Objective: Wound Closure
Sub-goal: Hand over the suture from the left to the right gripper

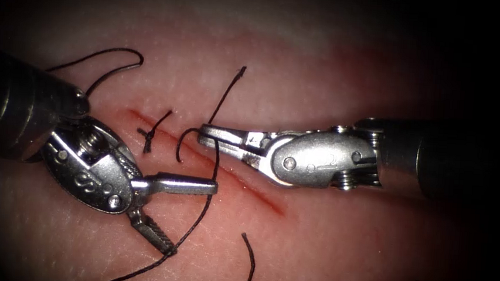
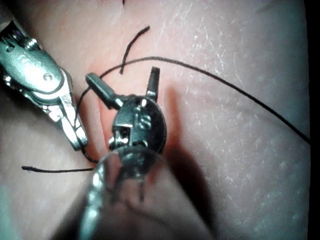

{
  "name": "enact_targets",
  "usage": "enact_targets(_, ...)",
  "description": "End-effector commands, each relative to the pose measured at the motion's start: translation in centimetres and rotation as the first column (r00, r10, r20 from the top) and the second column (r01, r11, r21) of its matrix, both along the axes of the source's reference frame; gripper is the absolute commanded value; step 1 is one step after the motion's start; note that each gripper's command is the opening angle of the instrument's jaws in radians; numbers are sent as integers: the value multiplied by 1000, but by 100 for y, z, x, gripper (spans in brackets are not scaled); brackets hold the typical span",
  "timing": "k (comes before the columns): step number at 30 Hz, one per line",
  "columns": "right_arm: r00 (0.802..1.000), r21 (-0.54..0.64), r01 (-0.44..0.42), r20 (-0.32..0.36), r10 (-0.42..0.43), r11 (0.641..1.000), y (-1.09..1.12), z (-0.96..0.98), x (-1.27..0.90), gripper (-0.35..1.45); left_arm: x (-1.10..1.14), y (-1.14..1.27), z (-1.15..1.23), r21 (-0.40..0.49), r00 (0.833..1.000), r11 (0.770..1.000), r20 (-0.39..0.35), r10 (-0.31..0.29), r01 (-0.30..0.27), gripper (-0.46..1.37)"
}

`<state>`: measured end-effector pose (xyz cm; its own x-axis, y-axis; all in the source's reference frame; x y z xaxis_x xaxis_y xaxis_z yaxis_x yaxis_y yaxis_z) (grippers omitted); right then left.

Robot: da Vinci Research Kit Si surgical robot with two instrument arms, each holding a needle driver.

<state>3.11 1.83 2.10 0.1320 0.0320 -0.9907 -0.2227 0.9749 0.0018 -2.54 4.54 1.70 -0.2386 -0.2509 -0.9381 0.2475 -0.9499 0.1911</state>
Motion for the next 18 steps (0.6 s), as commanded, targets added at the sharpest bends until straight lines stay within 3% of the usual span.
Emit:
enact_targets(1, 1000, -1, -5, 0, 5, 1000, 0, 2, 0, -35, 1, -1, -1, -9, 1000, 1000, 1, -1, 1, 78)
enact_targets(18, 1000, -4, -12, 22, 13, 1000, 8, 16, -1, -35, 15, -23, -20, -47, 997, 997, 52, 57, -55, 70)
